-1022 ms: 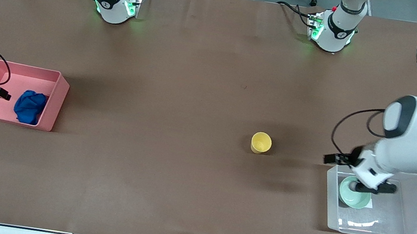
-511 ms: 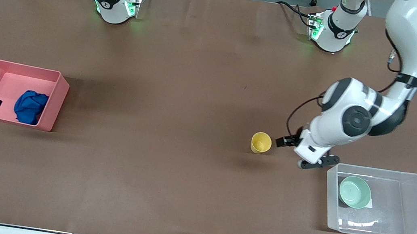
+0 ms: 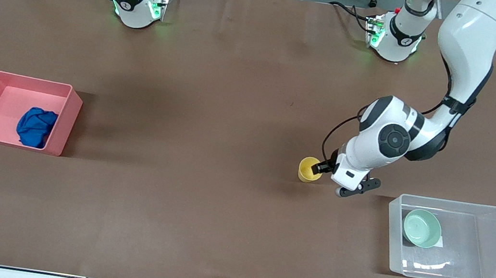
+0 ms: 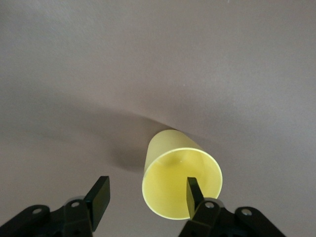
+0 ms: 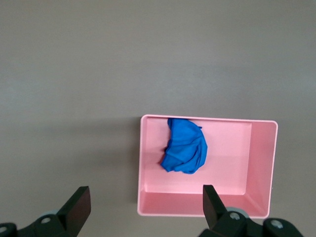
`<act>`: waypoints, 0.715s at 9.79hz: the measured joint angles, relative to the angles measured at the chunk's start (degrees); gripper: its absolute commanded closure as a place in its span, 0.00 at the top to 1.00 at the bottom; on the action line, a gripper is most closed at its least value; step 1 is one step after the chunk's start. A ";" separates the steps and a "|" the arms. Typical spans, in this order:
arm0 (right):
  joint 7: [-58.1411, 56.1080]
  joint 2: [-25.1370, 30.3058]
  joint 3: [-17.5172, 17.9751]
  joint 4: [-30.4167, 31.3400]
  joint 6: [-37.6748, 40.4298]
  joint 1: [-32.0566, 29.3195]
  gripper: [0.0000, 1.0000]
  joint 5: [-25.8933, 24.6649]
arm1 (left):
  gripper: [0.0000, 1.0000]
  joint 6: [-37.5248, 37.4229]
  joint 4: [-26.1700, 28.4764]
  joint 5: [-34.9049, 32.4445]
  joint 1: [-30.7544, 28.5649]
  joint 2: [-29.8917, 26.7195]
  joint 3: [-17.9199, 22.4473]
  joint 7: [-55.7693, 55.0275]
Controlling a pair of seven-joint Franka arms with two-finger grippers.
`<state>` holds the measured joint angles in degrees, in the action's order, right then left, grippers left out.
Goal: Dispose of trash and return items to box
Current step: 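Reach the left gripper to the yellow cup and grasp it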
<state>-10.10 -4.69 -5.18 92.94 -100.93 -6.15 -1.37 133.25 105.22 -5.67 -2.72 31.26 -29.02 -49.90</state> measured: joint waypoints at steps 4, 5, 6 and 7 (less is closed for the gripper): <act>6.02 4.66 0.24 0.12 6.00 5.12 1.00 -0.08 | 0.12 1.15 0.05 0.00 0.13 2.37 0.04 -0.03; 6.15 5.46 0.25 0.46 6.64 5.70 1.00 -0.09 | 0.02 1.21 0.05 0.00 0.17 2.50 0.03 -0.03; 6.20 6.44 0.25 1.23 7.07 6.10 1.00 -0.09 | 0.00 1.30 0.04 0.00 0.23 2.53 0.01 -0.03; 6.20 7.32 0.25 1.96 7.47 6.19 1.00 -0.09 | 0.00 1.48 -0.13 0.00 0.26 2.53 -0.01 -0.03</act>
<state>-3.90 2.63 -4.93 94.90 -93.46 0.04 -1.46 134.73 105.09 -5.67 -2.46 33.79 -29.03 -49.93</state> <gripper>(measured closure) 0.000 0.965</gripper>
